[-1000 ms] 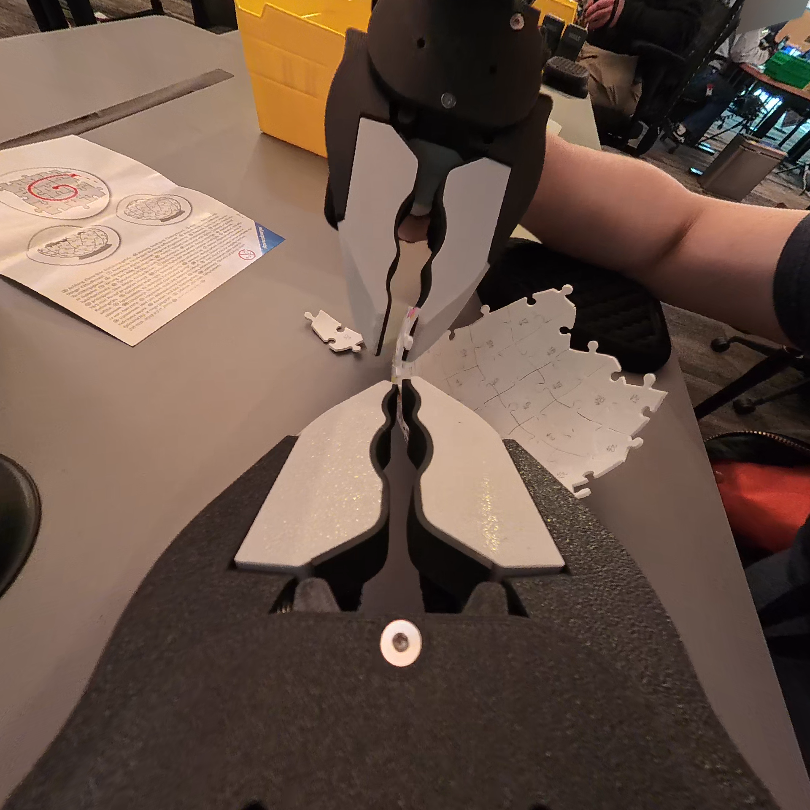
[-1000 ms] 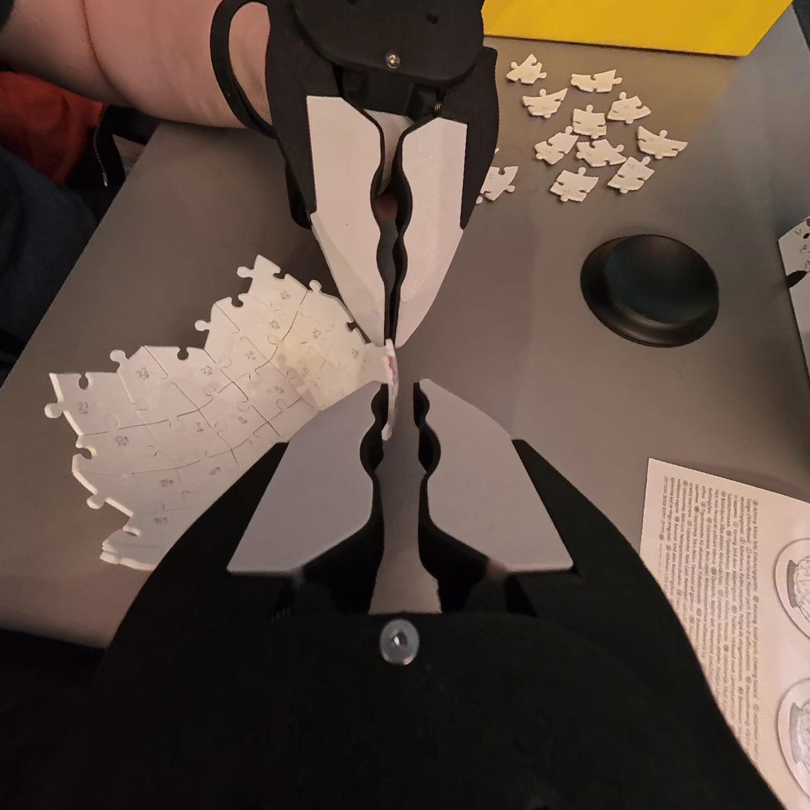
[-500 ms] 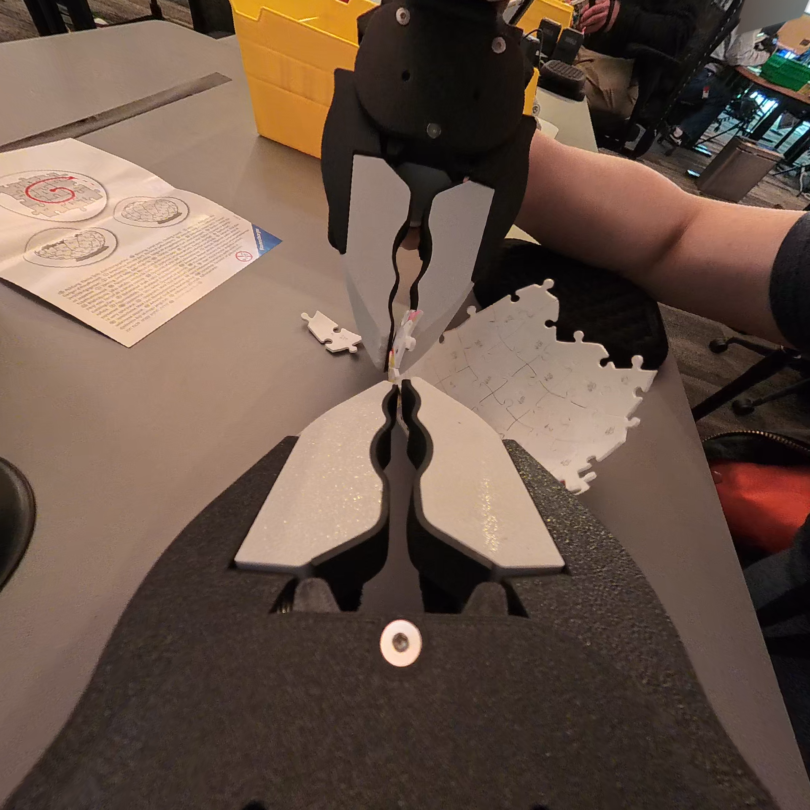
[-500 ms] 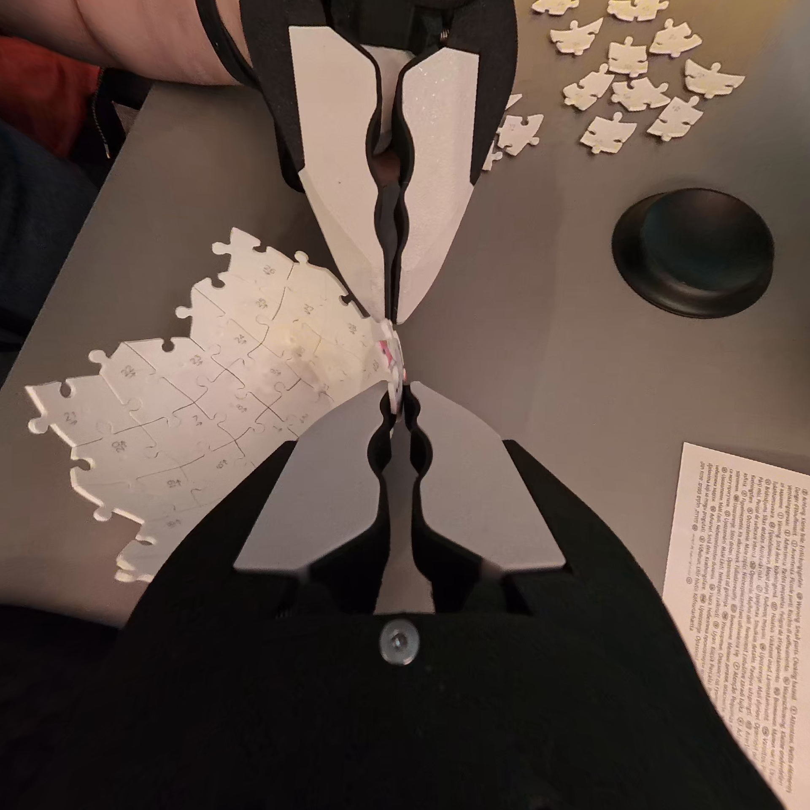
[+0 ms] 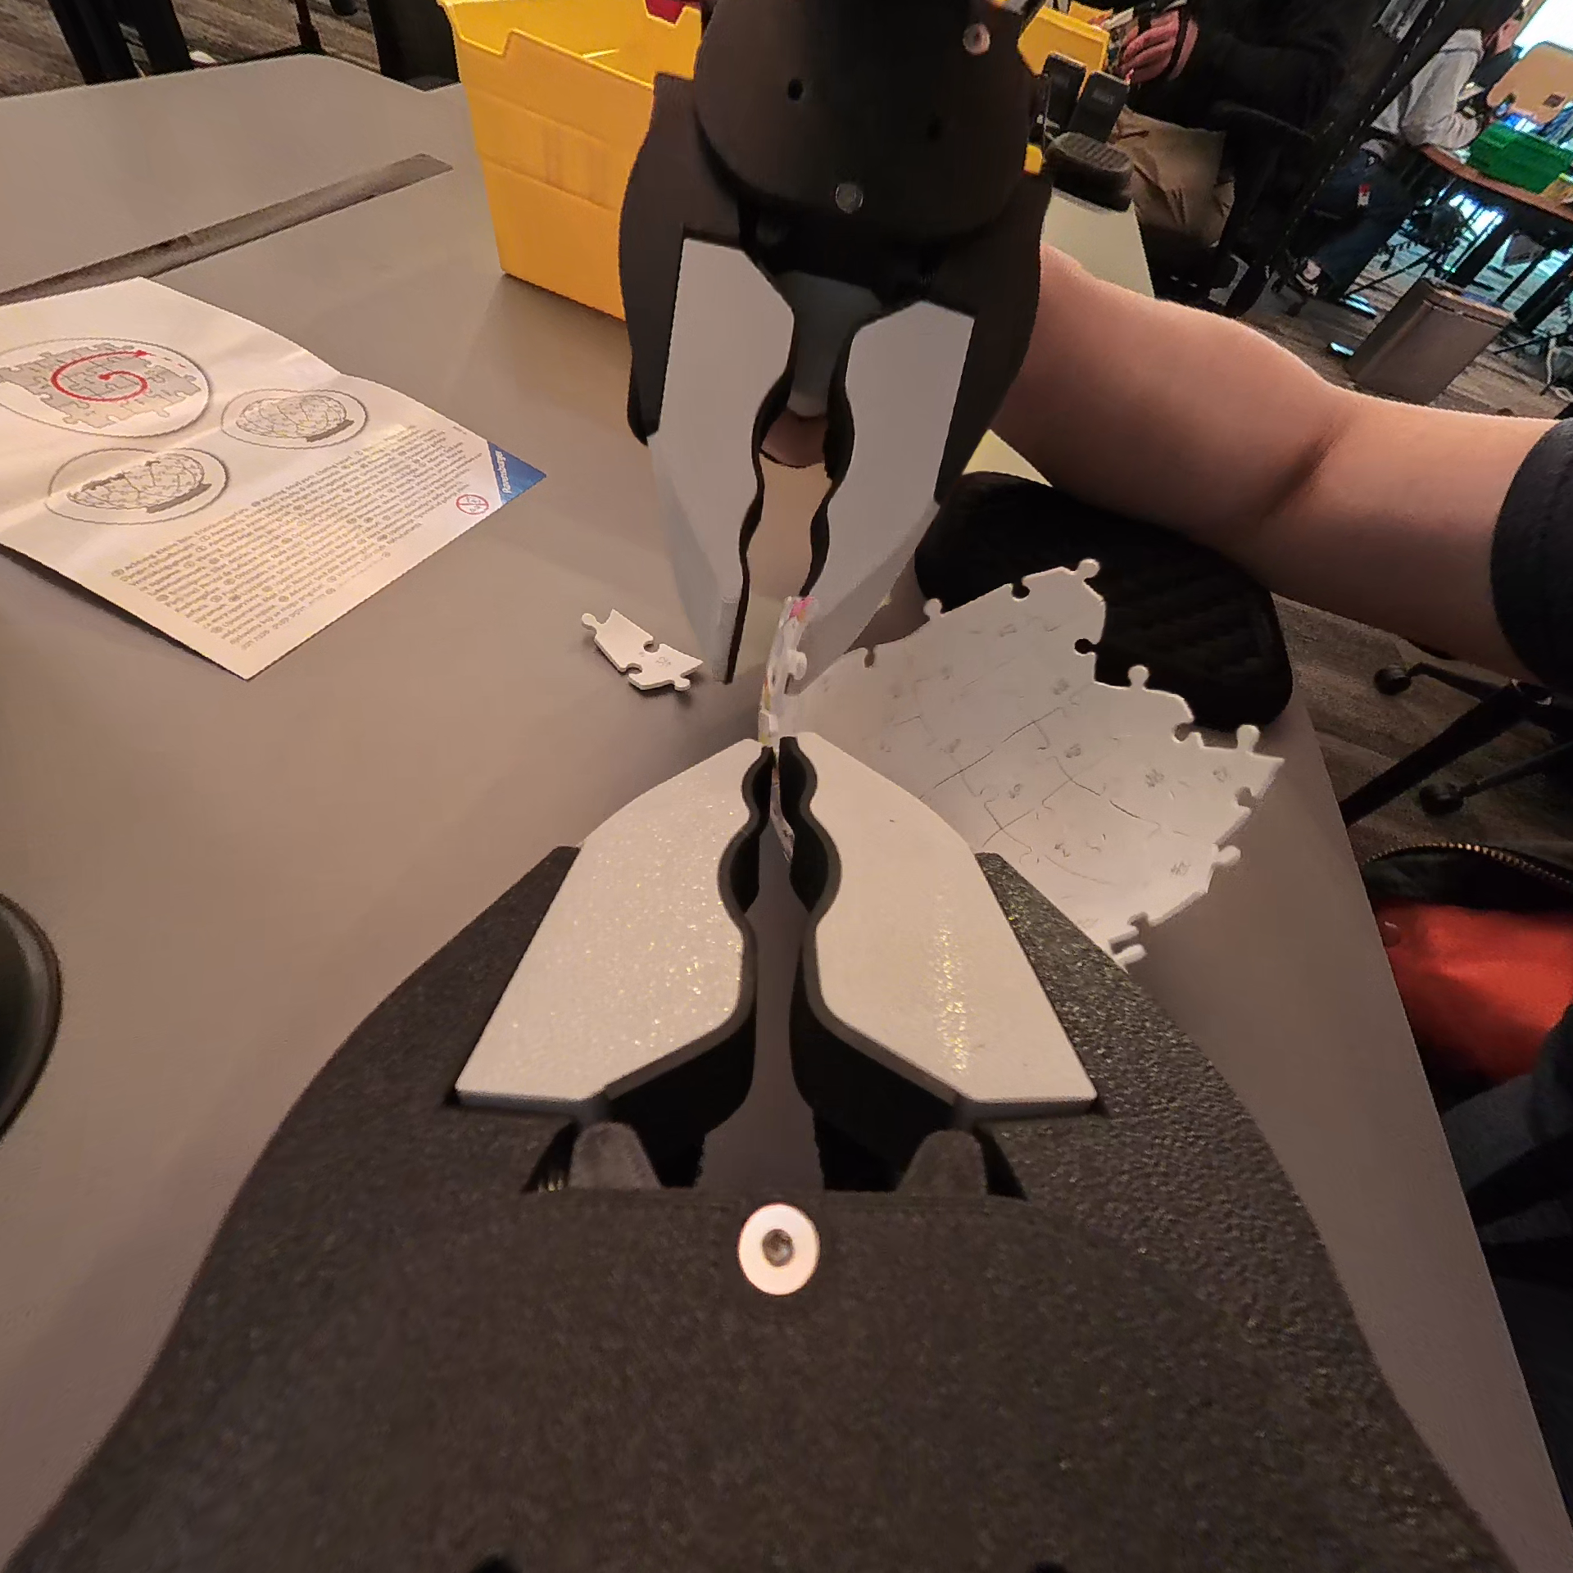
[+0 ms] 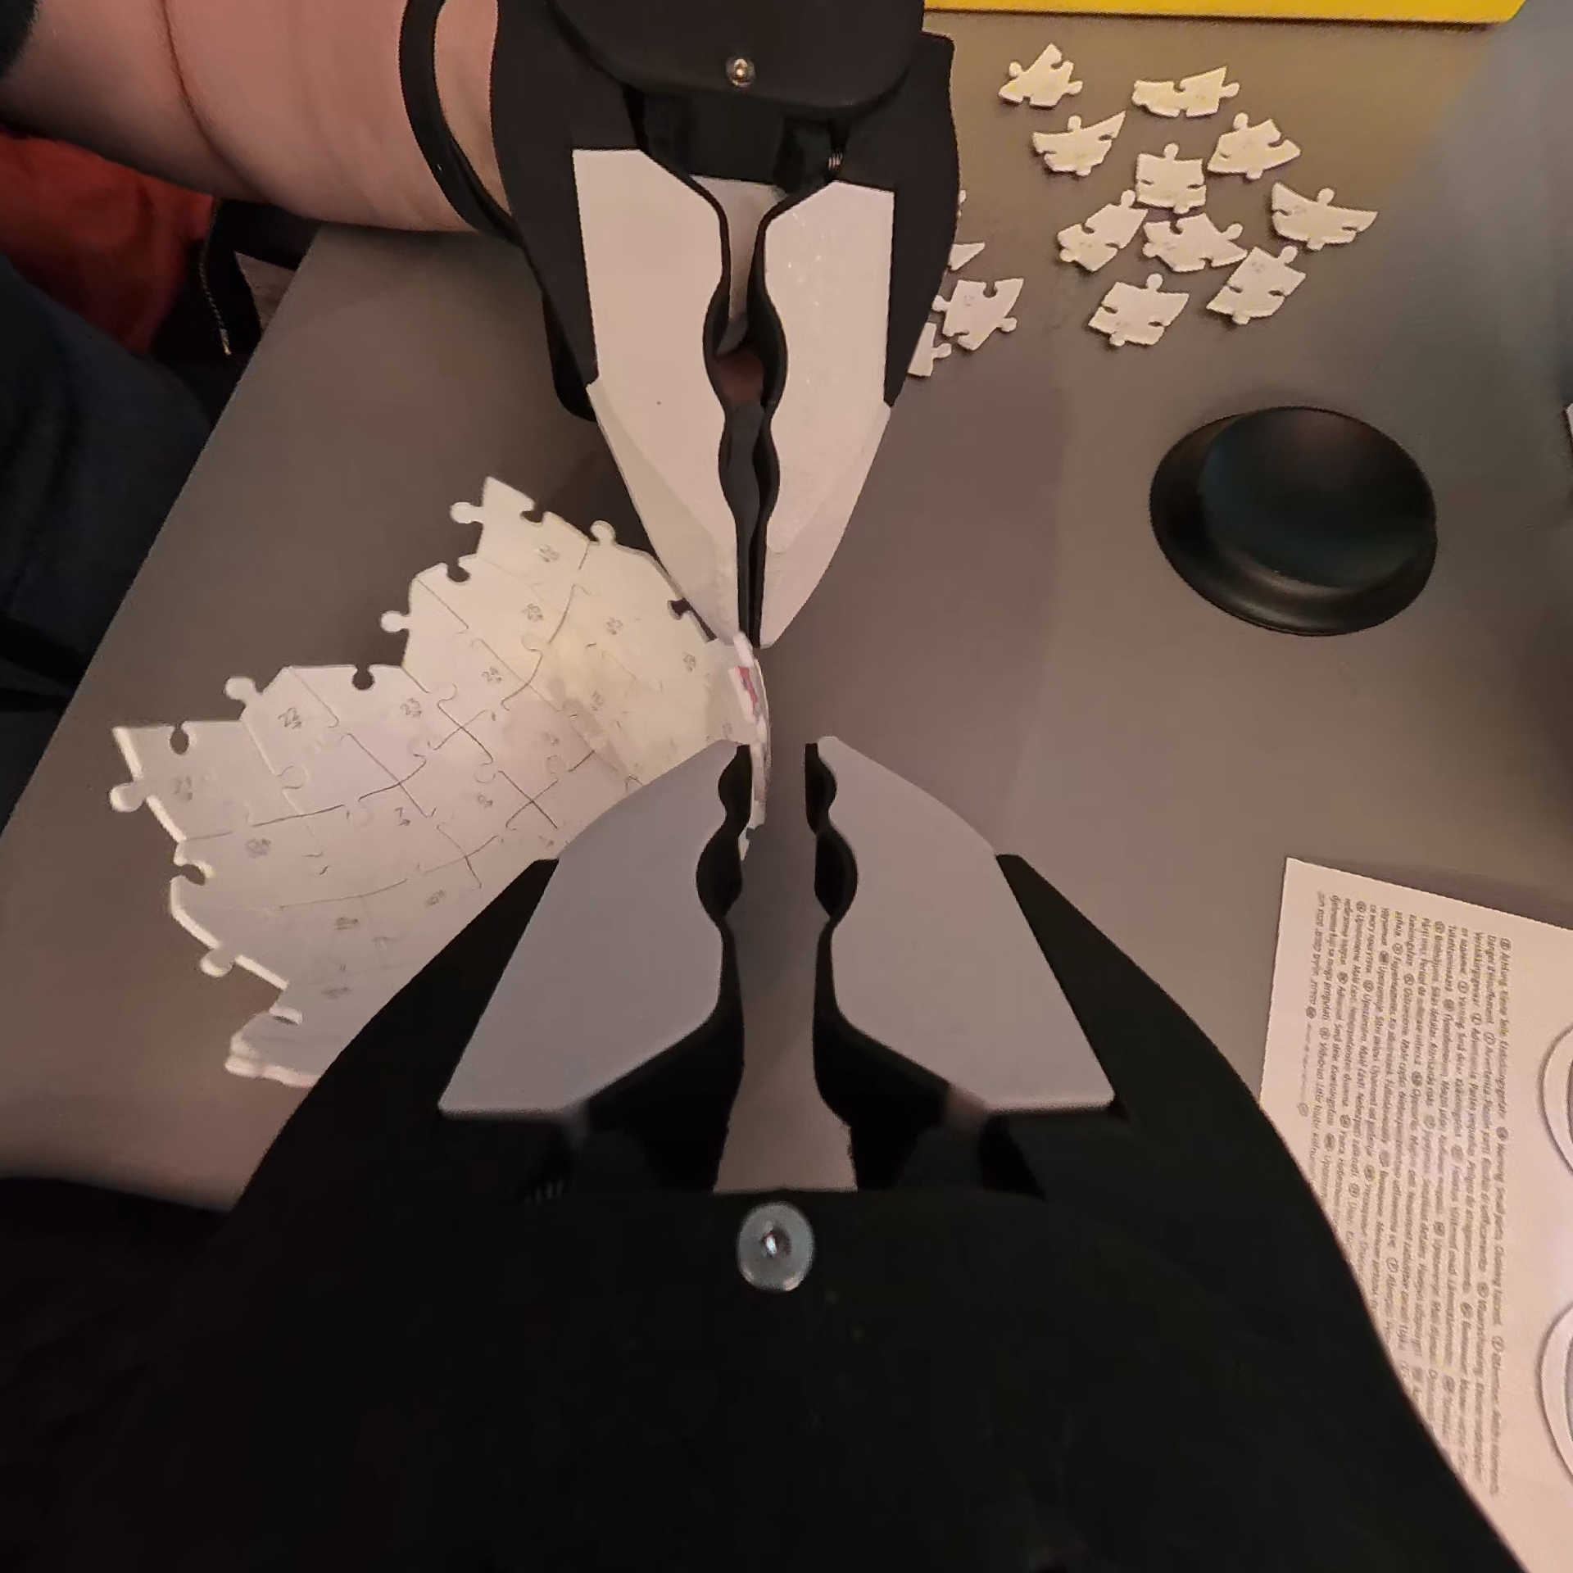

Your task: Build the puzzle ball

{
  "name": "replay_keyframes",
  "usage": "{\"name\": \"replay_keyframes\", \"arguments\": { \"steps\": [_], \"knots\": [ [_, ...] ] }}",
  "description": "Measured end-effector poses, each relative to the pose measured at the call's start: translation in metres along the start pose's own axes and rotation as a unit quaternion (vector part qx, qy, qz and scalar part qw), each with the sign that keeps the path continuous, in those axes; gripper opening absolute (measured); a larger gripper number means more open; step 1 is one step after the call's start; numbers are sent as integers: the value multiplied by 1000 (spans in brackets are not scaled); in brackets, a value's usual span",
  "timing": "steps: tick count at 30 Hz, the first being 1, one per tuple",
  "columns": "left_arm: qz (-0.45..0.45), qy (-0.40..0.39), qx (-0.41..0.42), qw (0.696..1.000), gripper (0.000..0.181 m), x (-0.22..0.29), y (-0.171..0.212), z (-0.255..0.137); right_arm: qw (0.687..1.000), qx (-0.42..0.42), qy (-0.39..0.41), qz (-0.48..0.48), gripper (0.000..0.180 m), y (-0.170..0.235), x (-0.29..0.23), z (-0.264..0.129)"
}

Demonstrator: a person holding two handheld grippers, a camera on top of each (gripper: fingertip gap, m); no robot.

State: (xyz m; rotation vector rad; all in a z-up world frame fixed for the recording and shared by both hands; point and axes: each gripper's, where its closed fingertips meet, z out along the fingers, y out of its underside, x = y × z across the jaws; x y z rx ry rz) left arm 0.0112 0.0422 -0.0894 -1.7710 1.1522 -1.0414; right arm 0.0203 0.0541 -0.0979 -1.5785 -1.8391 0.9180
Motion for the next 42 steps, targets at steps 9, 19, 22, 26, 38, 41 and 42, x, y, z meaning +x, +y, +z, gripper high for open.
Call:
{"name": "replay_keyframes", "arguments": {
  "steps": [9, 19, 22, 26, 38, 41, 42],
  "knots": [
    [-2, 3, 2, 1000, 1, 0, 0, 1, 1000, -6, -2, -5, 4, 1, -1, 3],
    [-3, 2, 2, 1000, 1, 0, 0, 1, 1000, -12, 2, -4, 4, 2, -1, 3],
    [-1, 0, 1, 1000, 1, 0, 0, 1, 1000, -10, 13, -8, 16, -1, 0, 0],
    [-3, 1, 2, 1000, 1, 0, 1, 0, 1000, 9, -14, -10, 23, -10, -11, -24],
    [-6, 2, 21, 1000, 9, 4, -4, -6, 969, -181, 120, 121, 51, 79, 45, -22],
    [-6, 7, 13, 1000, 9, 5, -1, -5, 961, -214, 130, 120, 52, 87, 45, -18],
    [-6, 8, 11, 1000, 9, 6, 0, -5, 960, -218, 130, 118, 52, 88, 45, -17]
  ]
}}
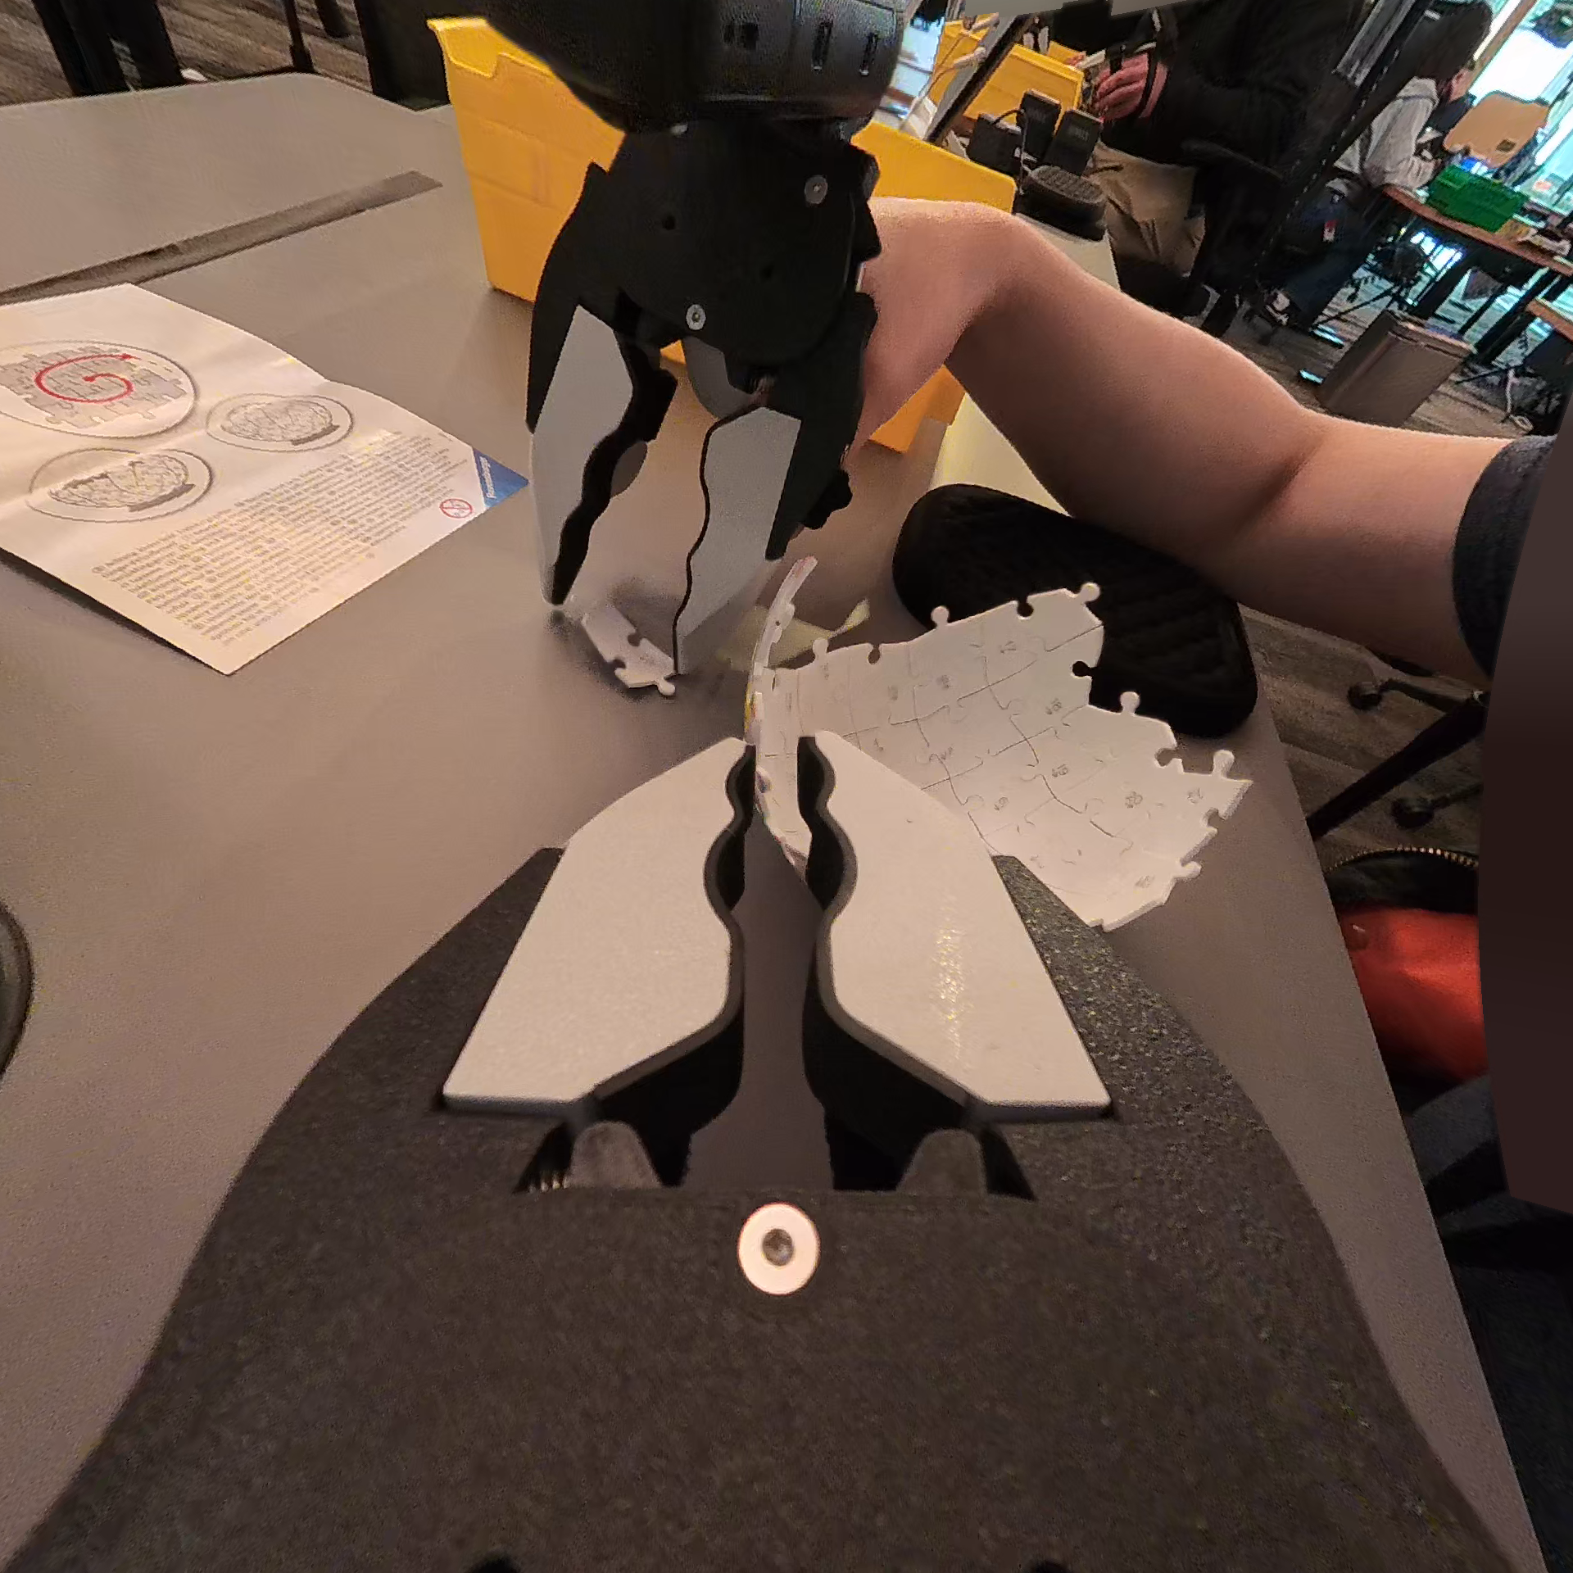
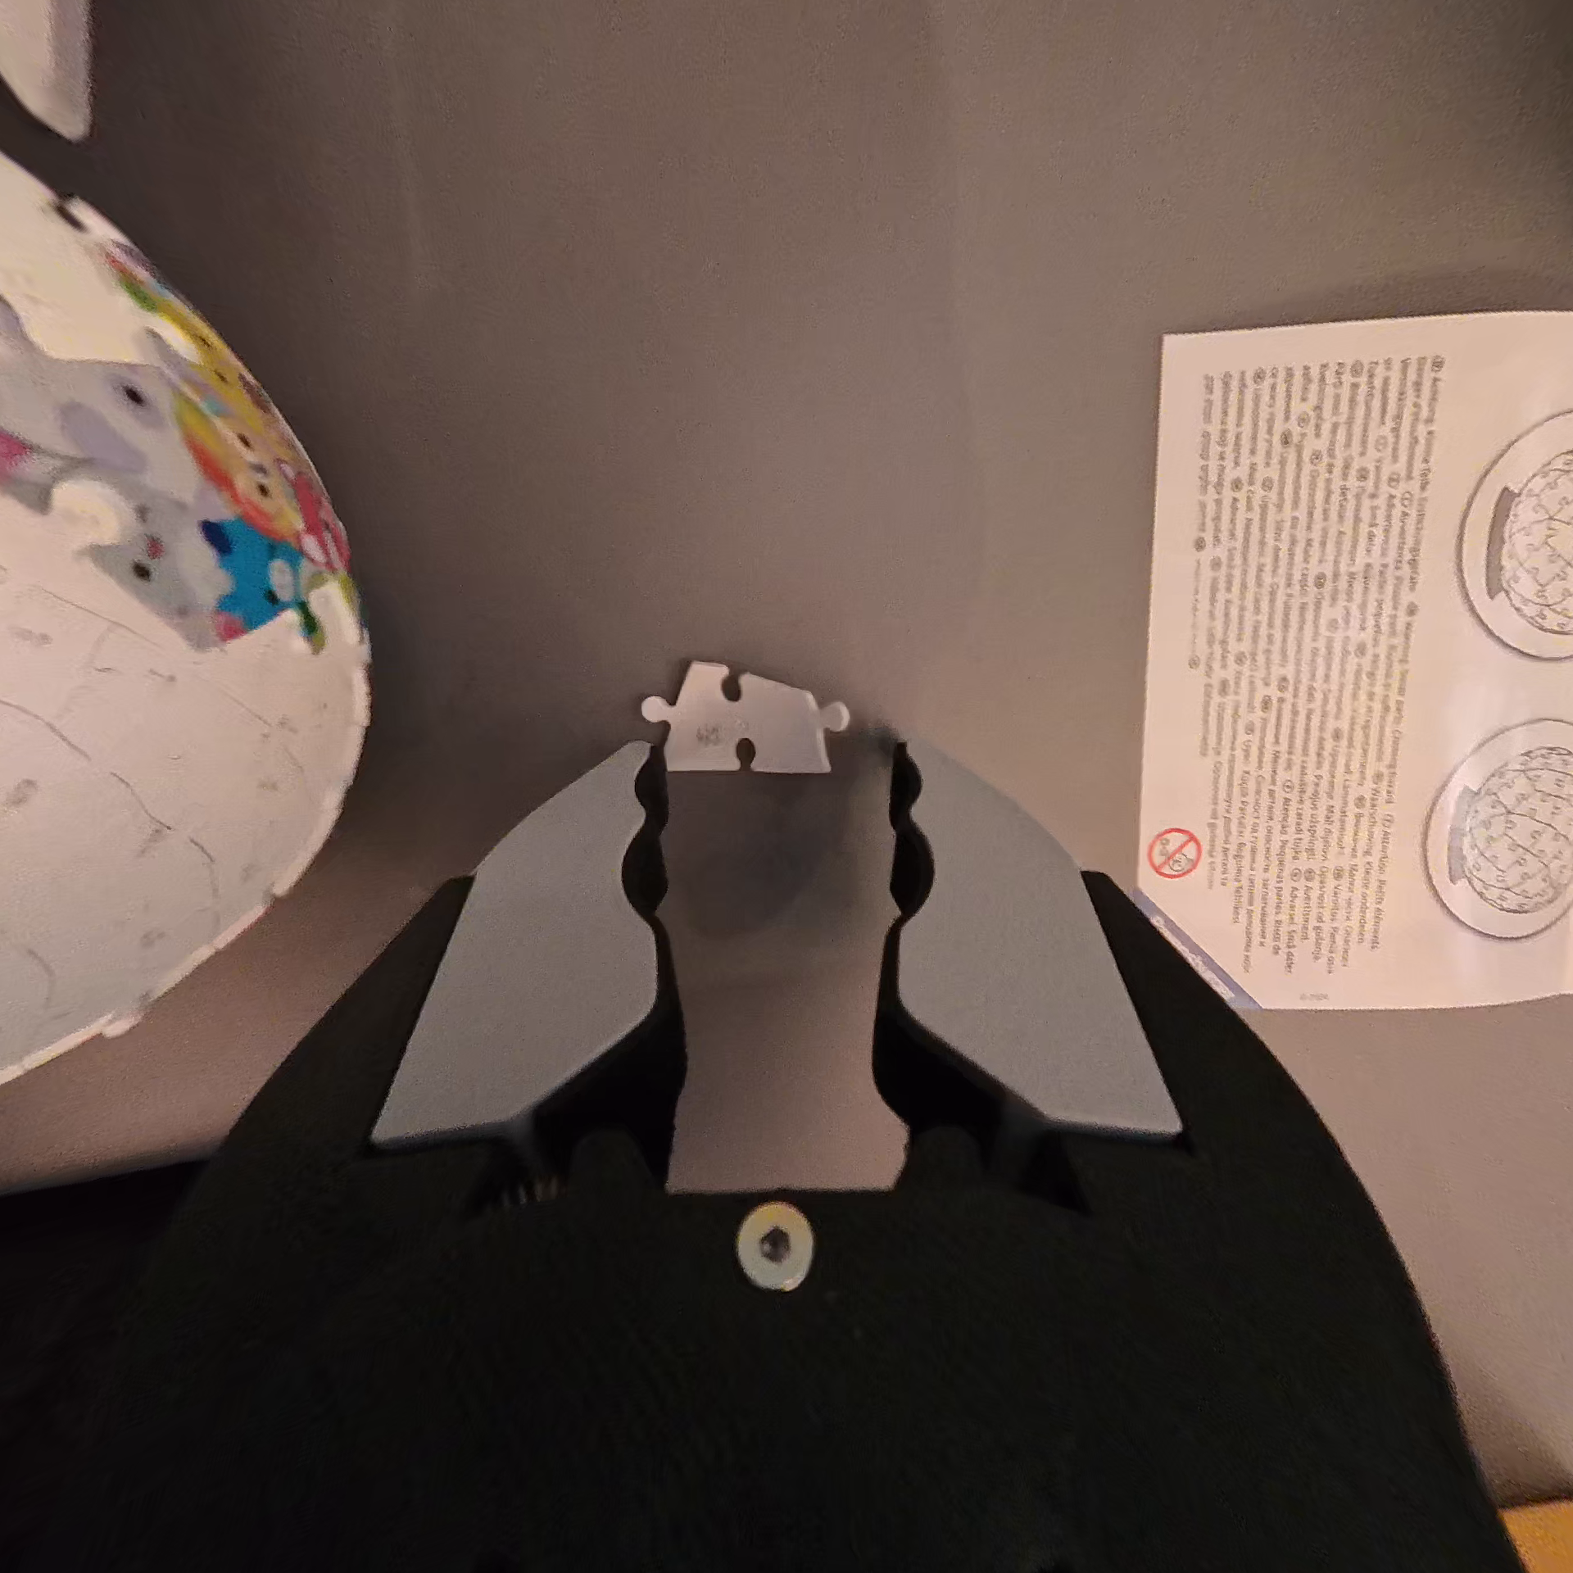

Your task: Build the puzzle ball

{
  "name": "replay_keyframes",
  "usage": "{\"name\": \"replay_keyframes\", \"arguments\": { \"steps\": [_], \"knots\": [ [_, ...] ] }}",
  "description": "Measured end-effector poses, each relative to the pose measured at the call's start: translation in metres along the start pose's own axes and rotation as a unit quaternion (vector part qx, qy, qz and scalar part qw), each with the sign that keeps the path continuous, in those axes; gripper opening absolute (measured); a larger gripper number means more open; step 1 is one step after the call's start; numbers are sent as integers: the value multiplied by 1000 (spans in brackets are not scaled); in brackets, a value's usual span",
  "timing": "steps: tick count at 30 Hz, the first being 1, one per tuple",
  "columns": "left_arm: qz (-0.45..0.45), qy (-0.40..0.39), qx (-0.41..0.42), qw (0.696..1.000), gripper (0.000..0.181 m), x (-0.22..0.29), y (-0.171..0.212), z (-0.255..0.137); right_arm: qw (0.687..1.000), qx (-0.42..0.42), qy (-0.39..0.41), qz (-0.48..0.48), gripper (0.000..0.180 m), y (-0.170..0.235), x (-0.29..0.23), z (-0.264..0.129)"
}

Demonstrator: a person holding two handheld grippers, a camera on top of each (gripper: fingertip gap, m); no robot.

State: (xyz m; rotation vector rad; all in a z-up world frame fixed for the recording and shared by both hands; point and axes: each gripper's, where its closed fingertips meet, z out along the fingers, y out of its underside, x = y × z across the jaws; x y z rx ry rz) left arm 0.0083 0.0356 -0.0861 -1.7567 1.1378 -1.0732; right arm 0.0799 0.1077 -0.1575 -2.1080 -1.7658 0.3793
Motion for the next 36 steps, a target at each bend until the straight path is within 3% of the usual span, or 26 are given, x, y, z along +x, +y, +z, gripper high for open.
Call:
{"name": "replay_keyframes", "arguments": {
  "steps": [17, 24, 29, 36],
  "knots": [
    [-10, -3, 18, 1000, 8, -2, -4, -7, 1000, 18, -25, -3, 21, -4, -4, -2],
    [-12, -10, 23, 1000, 6, -7, -5, -11, 995, 76, -53, 36, 3, -18, -3, -20],
    [-21, -11, 46, 999, 6, -13, -16, -18, 992, 96, -38, 67, 3, -19, 8, -34],
    [3, -54, 67, 996, 18, -29, -57, -20, 963, 254, -20, 83, 3, -67, 4, -97]
  ]
}}
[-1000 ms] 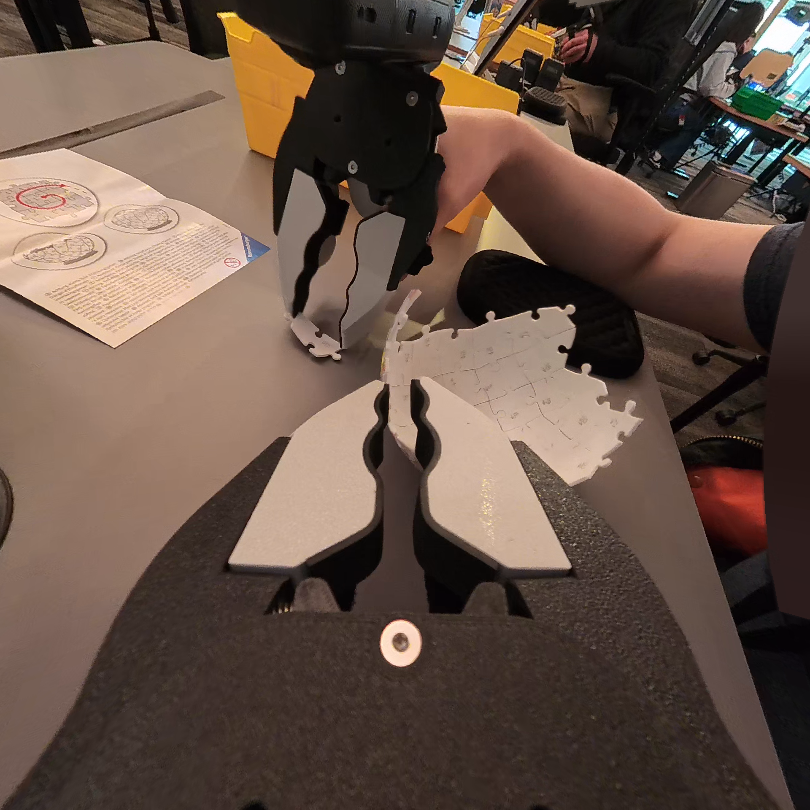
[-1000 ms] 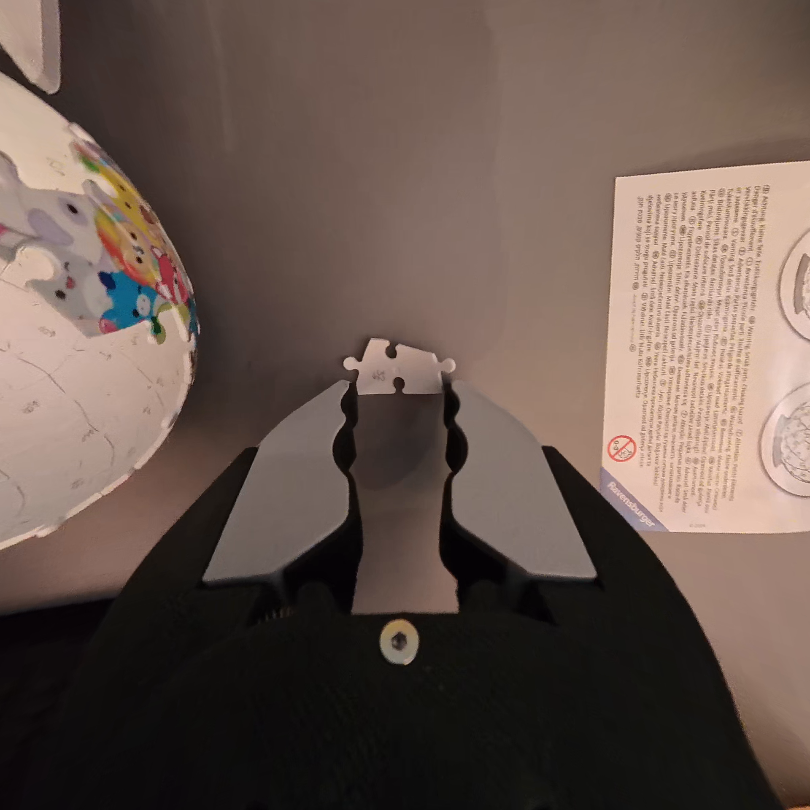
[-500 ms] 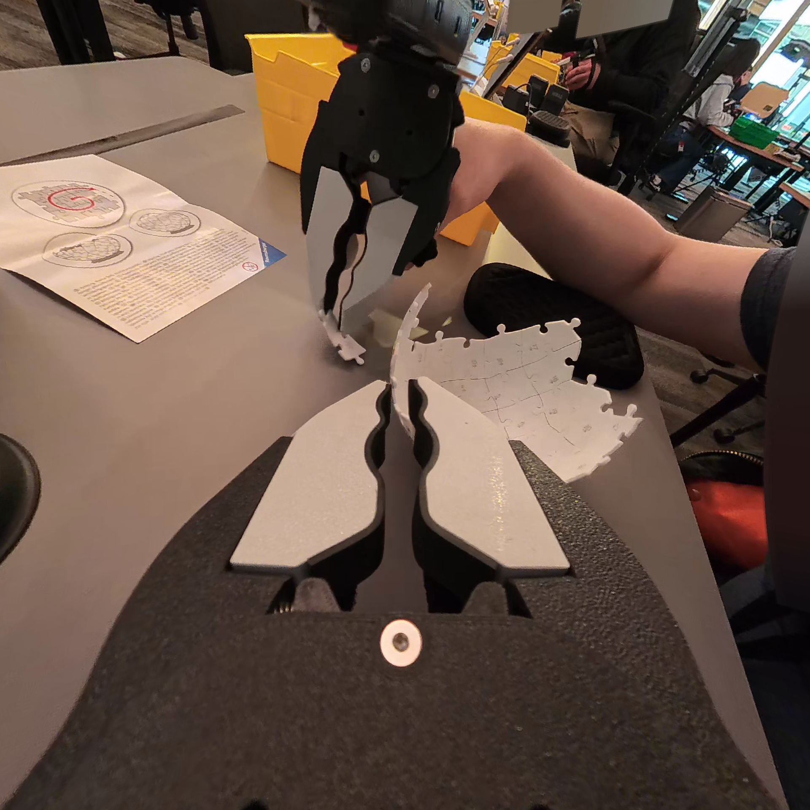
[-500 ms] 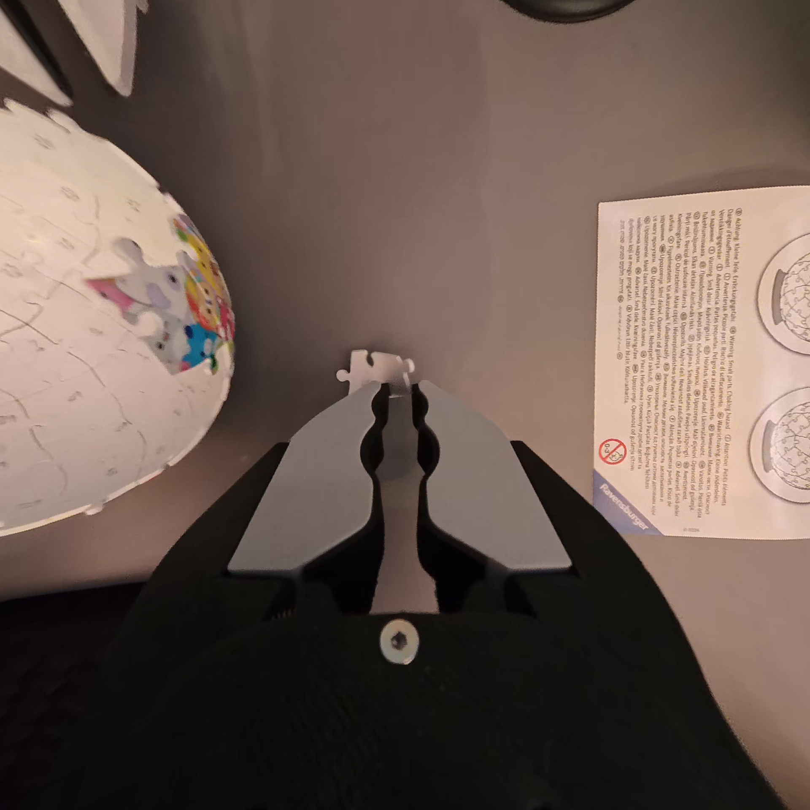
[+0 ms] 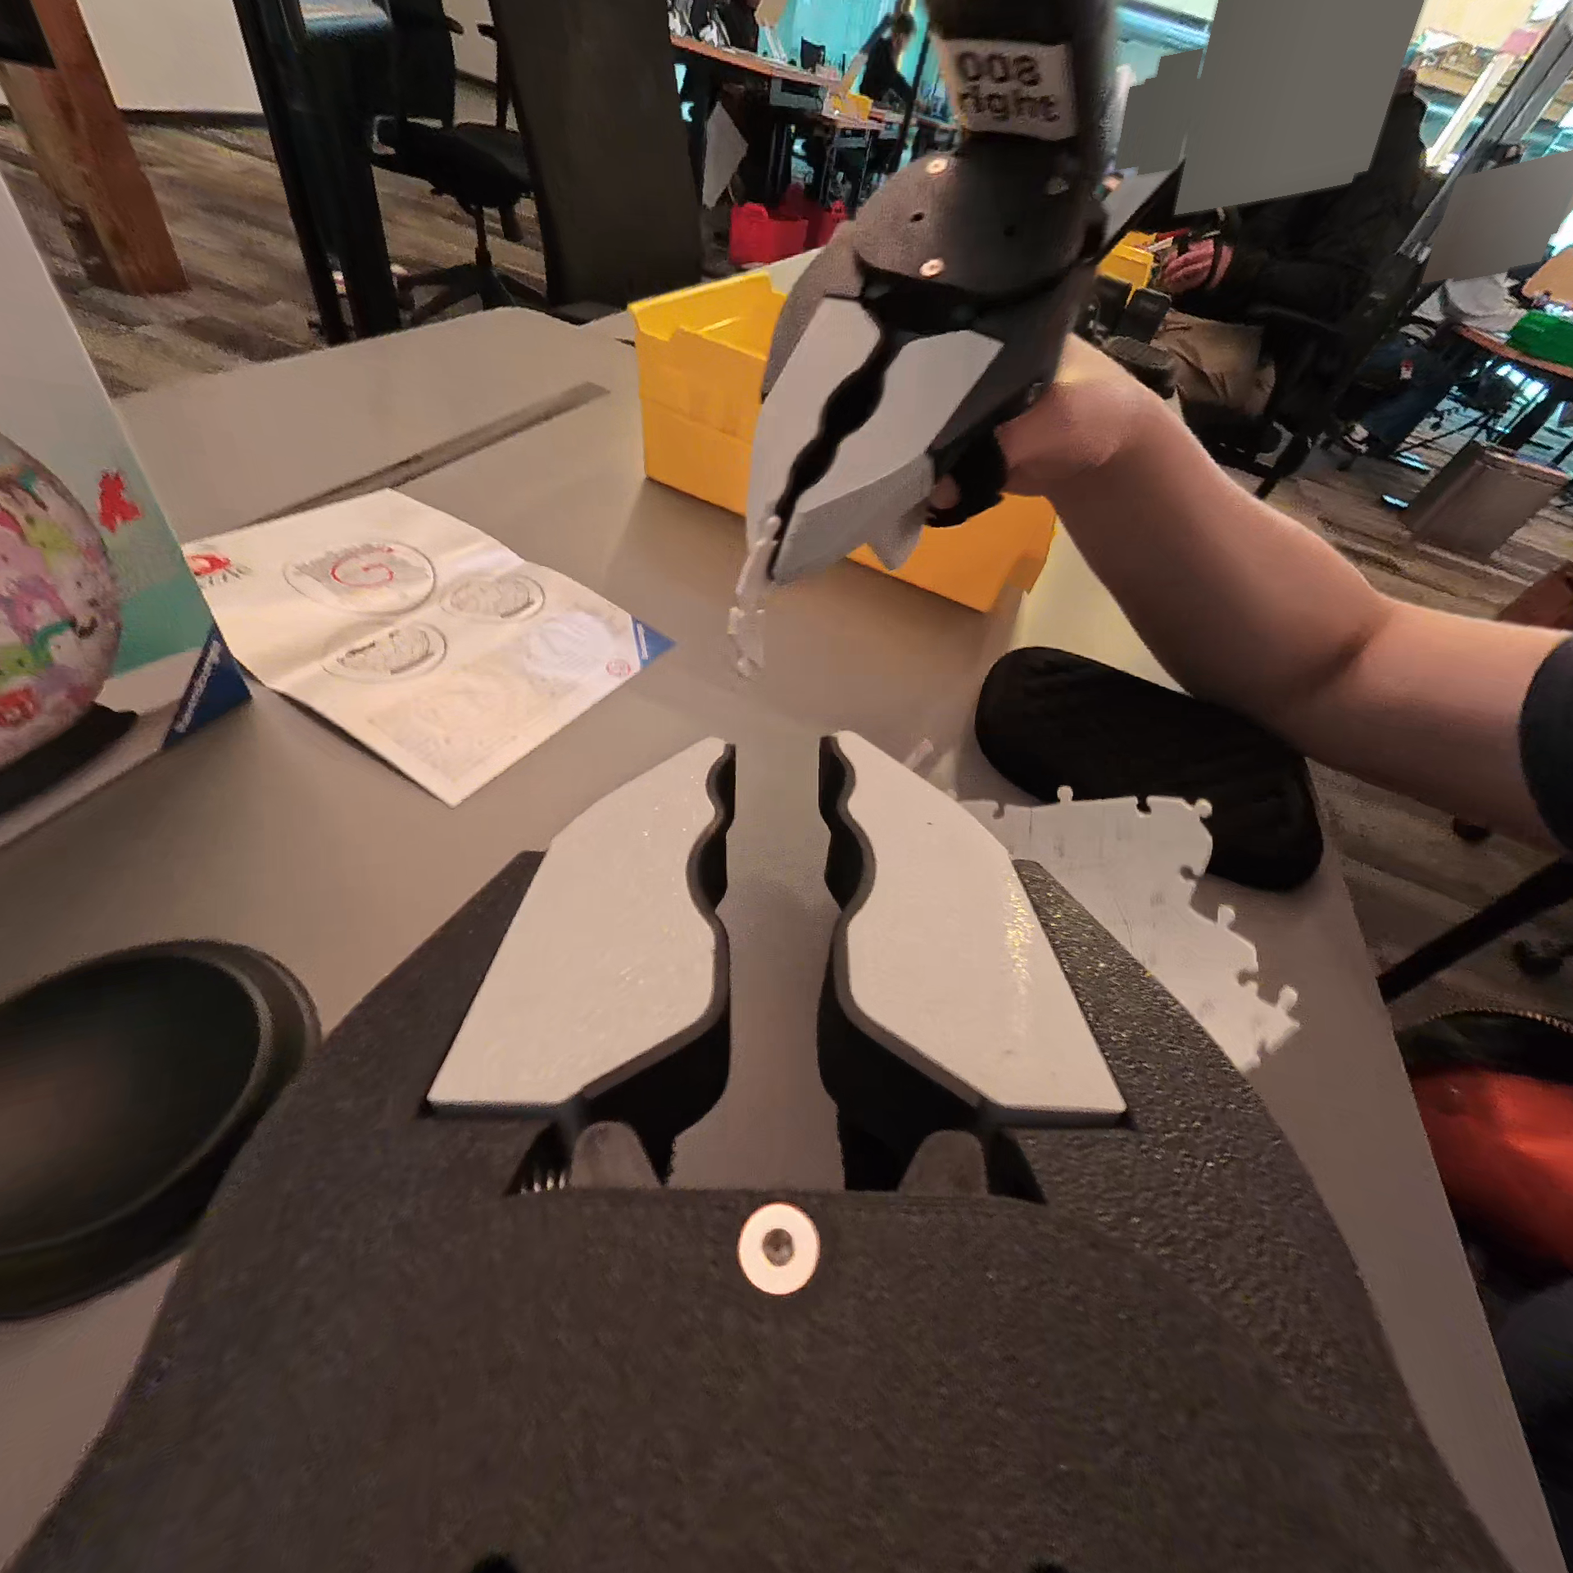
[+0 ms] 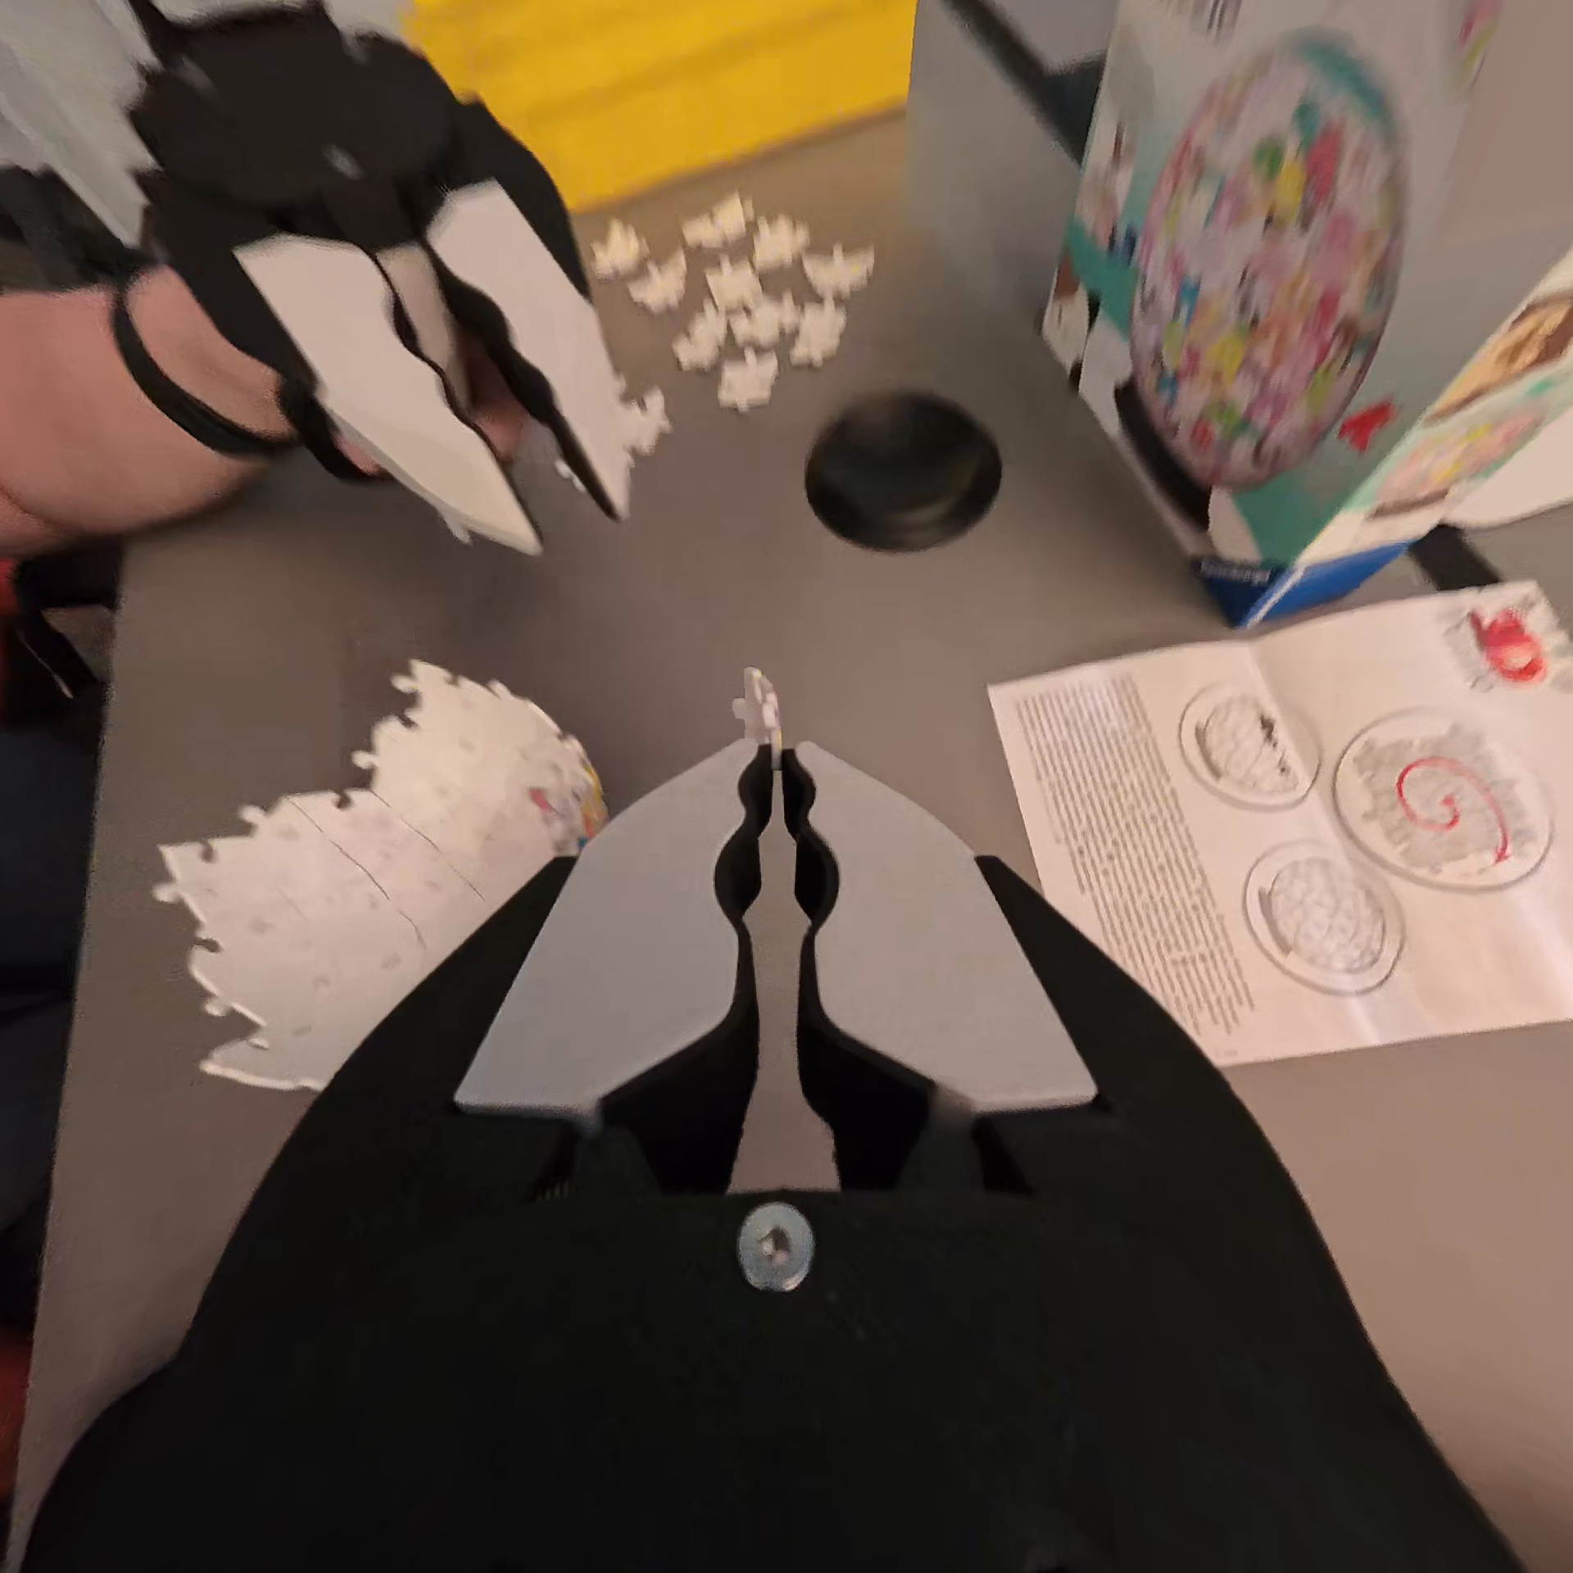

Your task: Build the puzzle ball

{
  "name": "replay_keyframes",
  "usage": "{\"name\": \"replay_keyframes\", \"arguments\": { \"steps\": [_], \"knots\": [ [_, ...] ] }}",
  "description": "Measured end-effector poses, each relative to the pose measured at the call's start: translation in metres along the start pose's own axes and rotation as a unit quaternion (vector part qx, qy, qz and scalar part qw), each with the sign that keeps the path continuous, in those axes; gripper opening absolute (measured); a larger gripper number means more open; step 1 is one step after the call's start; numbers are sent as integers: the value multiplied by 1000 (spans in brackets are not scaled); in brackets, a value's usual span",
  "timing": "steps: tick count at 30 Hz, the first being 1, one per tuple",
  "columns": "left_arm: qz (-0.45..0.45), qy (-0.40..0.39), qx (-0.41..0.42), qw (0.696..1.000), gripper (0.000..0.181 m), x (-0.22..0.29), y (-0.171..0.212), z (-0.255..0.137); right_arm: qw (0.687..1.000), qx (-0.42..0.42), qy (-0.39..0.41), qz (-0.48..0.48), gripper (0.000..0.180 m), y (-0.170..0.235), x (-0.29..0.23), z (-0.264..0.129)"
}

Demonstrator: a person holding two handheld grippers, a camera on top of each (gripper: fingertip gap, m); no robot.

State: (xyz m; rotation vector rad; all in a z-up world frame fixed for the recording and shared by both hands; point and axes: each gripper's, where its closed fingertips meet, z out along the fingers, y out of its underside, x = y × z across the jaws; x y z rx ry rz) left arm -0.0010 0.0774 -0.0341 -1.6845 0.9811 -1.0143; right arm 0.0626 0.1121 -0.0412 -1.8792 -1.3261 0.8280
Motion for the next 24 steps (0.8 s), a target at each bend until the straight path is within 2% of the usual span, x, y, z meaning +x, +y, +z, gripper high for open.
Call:
{"name": "replay_keyframes", "arguments": {
  "steps": [4, 10, 14, 17, 20, 24],
  "knots": [
    [4, 14, -1, 1000, 18, 9, -12, 17, 998, 67, 2, -7, 3, -30, -19, -16],
    [-4, 25, 8, 1000, 15, 15, -23, 29, 998, 64, -3, -28, 3, -34, -34, -17],
    [-32, 67, 10, 997, 4, 21, -23, 32, 997, 67, -11, -28, 3, -35, -37, -16],
    [-60, 90, 14, 994, 2, 24, -23, 32, 998, 60, -18, -29, 4, -33, -40, -18],
    [-82, 108, 18, 991, 2, 26, -24, 30, 998, 56, -18, -27, 19, -35, -43, -21],
    [-79, 111, 5, 991, 2, 28, -20, 31, 998, 48, 4, -37, 19, -35, -44, -20]
  ]
}}
